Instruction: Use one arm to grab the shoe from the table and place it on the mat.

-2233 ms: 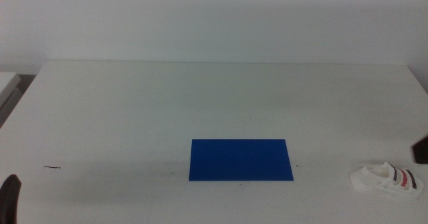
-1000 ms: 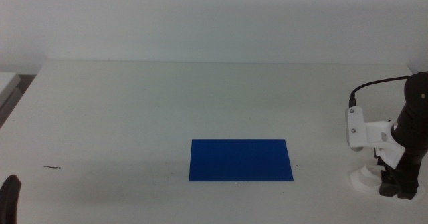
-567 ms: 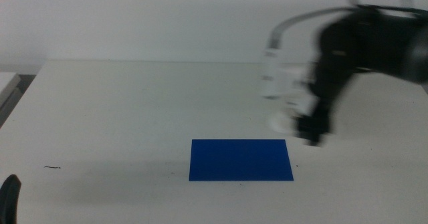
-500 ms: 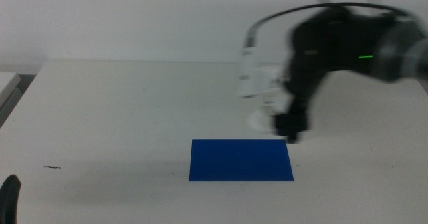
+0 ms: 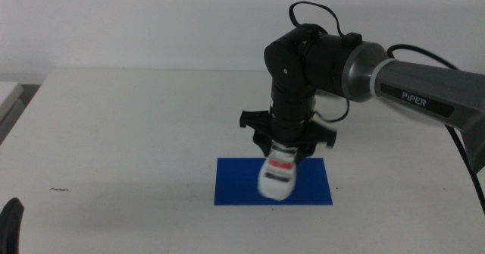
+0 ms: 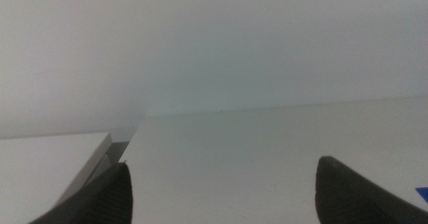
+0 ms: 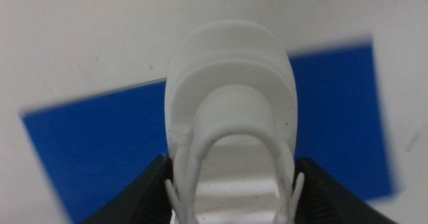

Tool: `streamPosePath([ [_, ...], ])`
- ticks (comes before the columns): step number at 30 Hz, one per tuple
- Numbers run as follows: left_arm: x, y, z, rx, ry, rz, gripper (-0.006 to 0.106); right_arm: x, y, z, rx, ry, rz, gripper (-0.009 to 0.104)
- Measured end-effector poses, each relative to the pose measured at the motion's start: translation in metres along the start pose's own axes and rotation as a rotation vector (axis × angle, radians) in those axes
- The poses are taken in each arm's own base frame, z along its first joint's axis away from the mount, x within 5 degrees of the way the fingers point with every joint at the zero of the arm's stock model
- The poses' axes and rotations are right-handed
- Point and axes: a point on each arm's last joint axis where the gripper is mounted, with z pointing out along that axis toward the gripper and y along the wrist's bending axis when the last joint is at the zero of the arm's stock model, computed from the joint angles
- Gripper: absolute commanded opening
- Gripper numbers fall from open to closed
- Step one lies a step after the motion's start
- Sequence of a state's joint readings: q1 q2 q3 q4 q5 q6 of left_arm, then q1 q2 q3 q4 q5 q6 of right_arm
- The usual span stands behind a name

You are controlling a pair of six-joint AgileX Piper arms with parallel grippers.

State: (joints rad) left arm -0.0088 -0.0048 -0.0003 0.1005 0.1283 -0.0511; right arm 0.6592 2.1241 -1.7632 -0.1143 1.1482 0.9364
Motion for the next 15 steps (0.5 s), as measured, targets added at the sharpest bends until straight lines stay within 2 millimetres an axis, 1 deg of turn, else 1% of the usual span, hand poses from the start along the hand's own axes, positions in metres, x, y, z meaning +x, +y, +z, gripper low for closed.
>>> streamPosePath([
  [1, 0.0000, 0.0000, 0.0000, 0.000, 0.000, 0.000, 0.094, 0.0016, 0.0012, 0.0000, -0.013, 0.018, 0.094, -0.003],
  [3, 0.0000, 0.0000, 0.0000, 0.000, 0.000, 0.000, 0.094, 0.0051, 0.0044, -0.0007, -0.040, 0.062, 0.226, -0.003],
  [6, 0.0000, 0.0000, 0.0000, 0.000, 0.000, 0.000, 0.094, 0.0070, 0.0063, -0.0014, -0.054, 0.090, 0.312, -0.003],
  [8, 0.0000, 0.0000, 0.0000, 0.000, 0.000, 0.000, 0.094, 0.0070, 0.0064, -0.0006, -0.048, 0.093, 0.415, -0.003],
  [10, 0.0000, 0.0000, 0.0000, 0.000, 0.000, 0.000, 0.094, 0.0072, 0.0062, -0.0008, -0.039, 0.098, 0.570, -0.003],
  [15, 0.0000, 0.0000, 0.0000, 0.000, 0.000, 0.000, 0.094, 0.0053, 0.0010, -0.0005, 0.027, 0.043, 0.985, -0.003],
])
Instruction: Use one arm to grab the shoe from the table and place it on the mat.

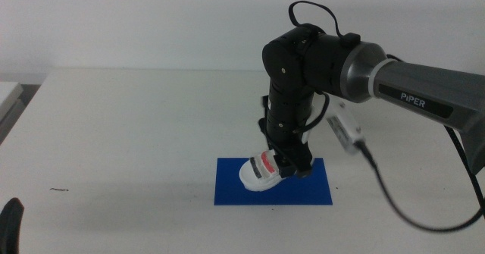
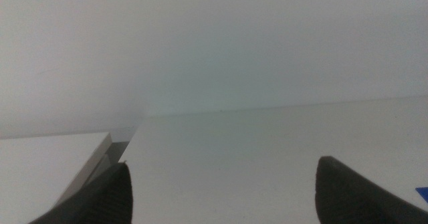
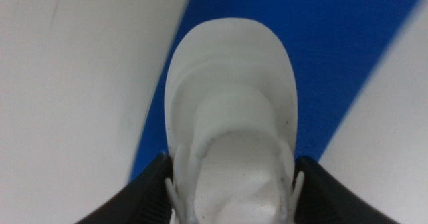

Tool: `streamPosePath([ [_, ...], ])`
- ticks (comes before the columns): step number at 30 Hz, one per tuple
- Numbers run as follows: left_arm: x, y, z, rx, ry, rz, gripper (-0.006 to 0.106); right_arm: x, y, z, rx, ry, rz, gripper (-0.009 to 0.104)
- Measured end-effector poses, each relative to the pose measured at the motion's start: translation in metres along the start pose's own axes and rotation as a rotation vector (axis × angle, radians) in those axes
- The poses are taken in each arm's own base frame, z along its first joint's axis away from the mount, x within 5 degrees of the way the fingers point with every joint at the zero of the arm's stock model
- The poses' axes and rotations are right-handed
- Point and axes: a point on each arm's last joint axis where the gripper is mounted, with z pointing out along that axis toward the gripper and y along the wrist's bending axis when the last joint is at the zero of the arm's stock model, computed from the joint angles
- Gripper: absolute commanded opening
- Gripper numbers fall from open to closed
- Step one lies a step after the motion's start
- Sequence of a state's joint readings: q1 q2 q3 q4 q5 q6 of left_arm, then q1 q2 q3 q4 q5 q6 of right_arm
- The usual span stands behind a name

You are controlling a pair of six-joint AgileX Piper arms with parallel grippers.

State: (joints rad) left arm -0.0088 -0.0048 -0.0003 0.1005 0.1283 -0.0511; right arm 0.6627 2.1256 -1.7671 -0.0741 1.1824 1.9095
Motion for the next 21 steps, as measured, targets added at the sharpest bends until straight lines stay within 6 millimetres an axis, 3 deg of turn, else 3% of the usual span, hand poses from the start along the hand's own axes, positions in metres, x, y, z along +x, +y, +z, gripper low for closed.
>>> streamPosePath([
  [5, 0.000, 0.000, 0.000, 0.000, 0.000, 0.000, 0.094, 0.004, -0.003, 0.000, 0.026, 0.007, 0.199, -0.003],
  [13, 0.000, 0.000, 0.000, 0.000, 0.000, 0.000, 0.094, 0.009, -0.005, 0.002, 0.061, 0.063, 0.235, -0.003],
  [21, 0.000, 0.000, 0.000, 0.000, 0.000, 0.000, 0.094, 0.001, -0.001, 0.011, 0.064, 0.053, 0.252, -0.003],
])
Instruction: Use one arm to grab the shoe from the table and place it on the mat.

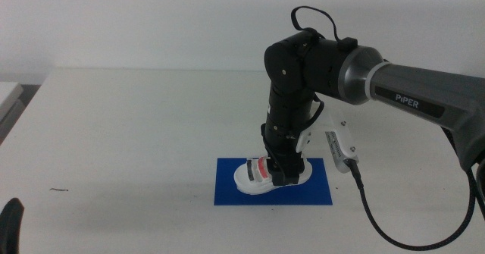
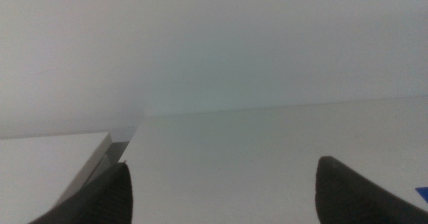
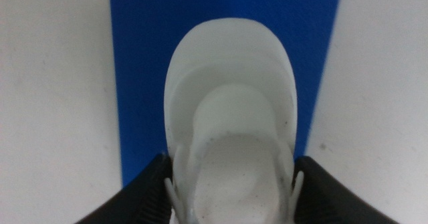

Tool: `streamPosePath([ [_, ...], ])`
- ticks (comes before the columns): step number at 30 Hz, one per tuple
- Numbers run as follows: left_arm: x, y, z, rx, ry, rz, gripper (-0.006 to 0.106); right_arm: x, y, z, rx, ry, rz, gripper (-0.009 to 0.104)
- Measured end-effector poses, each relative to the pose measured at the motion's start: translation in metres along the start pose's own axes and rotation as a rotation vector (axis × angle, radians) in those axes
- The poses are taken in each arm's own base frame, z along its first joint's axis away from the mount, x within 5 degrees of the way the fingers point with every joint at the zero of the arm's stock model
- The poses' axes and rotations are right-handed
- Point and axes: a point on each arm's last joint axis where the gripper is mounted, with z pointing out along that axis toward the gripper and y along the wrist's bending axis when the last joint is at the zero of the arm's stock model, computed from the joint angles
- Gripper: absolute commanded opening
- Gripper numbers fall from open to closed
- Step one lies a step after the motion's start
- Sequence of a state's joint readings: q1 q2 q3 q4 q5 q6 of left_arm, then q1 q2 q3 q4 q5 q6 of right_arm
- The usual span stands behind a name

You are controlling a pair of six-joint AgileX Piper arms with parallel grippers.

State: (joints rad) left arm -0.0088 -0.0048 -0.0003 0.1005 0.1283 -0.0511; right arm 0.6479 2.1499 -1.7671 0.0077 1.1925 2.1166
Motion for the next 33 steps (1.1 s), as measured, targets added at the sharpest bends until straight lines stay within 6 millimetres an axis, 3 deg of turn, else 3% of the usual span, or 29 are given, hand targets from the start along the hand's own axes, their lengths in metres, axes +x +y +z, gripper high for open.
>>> streamPosePath([
  [5, 0.000, 0.000, 0.000, 0.000, 0.000, 0.000, 0.094, 0.000, 0.004, 0.007, -0.018, 0.002, -0.001, -0.001],
  [9, 0.000, 0.000, 0.000, 0.000, 0.000, 0.000, 0.094, 0.001, 0.005, 0.012, -0.022, -0.003, -0.004, 0.008],
  [12, 0.000, 0.000, 0.000, 0.000, 0.000, 0.000, 0.094, 0.001, 0.005, 0.016, -0.015, -0.009, -0.005, 0.024],
  [13, 0.000, 0.000, 0.000, 0.000, 0.000, 0.000, 0.094, 0.000, 0.006, 0.017, -0.014, -0.012, -0.006, 0.039],
  [15, 0.000, 0.000, 0.000, 0.000, 0.000, 0.000, 0.094, 0.001, 0.007, 0.017, -0.026, -0.005, -0.006, 0.057],
  [18, 0.000, 0.000, 0.000, 0.000, 0.000, 0.000, 0.094, 0.002, 0.008, 0.017, -0.041, 0.004, -0.006, 0.079],
  [21, 0.000, 0.000, 0.000, 0.000, 0.000, 0.000, 0.094, 0.002, 0.008, 0.017, -0.045, 0.007, -0.006, 0.091],
  [24, 0.000, 0.000, 0.000, 0.000, 0.000, 0.000, 0.094, 0.004, 0.007, 0.013, -0.041, 0.032, -0.073, 0.092],
  [27, 0.000, 0.000, 0.000, 0.000, 0.000, 0.000, 0.094, 0.005, 0.003, -0.006, -0.052, 0.064, -0.333, 0.092],
  [33, 0.000, 0.000, 0.000, 0.000, 0.000, 0.002, 0.094, 0.005, -0.017, -0.071, -0.192, 0.131, -1.442, 0.092],
])
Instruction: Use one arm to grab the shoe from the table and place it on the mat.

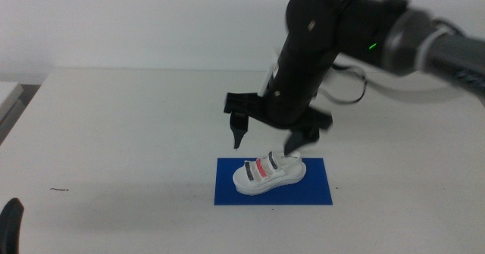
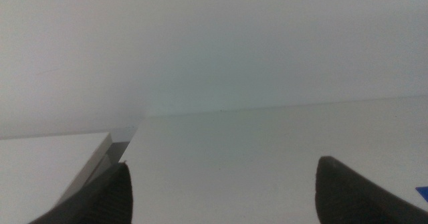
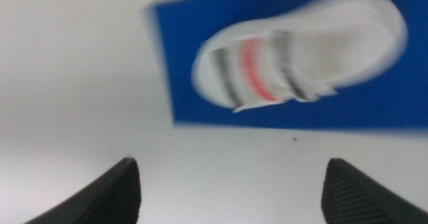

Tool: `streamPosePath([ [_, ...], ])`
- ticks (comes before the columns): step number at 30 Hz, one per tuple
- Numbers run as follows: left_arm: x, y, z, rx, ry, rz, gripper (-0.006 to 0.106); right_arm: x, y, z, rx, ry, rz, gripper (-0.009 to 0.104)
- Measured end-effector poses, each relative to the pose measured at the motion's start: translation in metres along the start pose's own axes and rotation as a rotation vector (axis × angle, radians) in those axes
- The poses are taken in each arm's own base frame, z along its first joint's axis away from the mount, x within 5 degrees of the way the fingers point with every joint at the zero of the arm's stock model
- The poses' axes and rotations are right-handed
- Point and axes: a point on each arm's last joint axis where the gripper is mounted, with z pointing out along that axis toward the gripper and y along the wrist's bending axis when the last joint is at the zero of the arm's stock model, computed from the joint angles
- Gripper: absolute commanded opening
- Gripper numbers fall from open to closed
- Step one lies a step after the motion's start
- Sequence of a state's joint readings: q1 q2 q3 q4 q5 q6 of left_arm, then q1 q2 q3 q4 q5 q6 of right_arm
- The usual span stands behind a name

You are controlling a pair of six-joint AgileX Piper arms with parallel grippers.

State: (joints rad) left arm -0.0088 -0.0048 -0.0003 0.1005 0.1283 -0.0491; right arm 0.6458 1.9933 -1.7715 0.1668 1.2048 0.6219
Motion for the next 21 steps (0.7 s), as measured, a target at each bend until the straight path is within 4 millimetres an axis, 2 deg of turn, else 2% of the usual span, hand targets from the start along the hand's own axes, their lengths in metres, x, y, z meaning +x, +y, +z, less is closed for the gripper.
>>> streamPosePath([
  [3, 0.000, 0.000, 0.000, 0.000, 0.000, 0.000, 0.094, 0.007, 0.005, -0.020, -0.077, -0.005, -0.287, 0.092],
  [6, 0.000, 0.000, 0.000, 0.000, 0.000, 0.000, 0.094, 0.011, 0.008, -0.027, -0.124, -0.001, -0.398, 0.092],
  [9, 0.000, 0.000, 0.000, 0.000, 0.000, 0.000, 0.094, 0.014, -0.005, -0.034, -0.109, -0.008, -0.423, 0.092],
  [13, 0.000, 0.000, 0.000, 0.000, 0.000, 0.000, 0.094, 0.035, -0.048, -0.047, 0.015, -0.034, -0.417, 0.092],
  [16, 0.000, 0.000, 0.000, 0.000, 0.000, 0.000, 0.094, 0.048, -0.092, -0.065, 0.051, -0.116, -0.349, 0.092],
  [21, 0.000, 0.000, 0.000, 0.000, 0.000, 0.000, 0.094, 0.087, -0.167, -0.089, 0.067, -0.364, -0.213, 0.092],
])
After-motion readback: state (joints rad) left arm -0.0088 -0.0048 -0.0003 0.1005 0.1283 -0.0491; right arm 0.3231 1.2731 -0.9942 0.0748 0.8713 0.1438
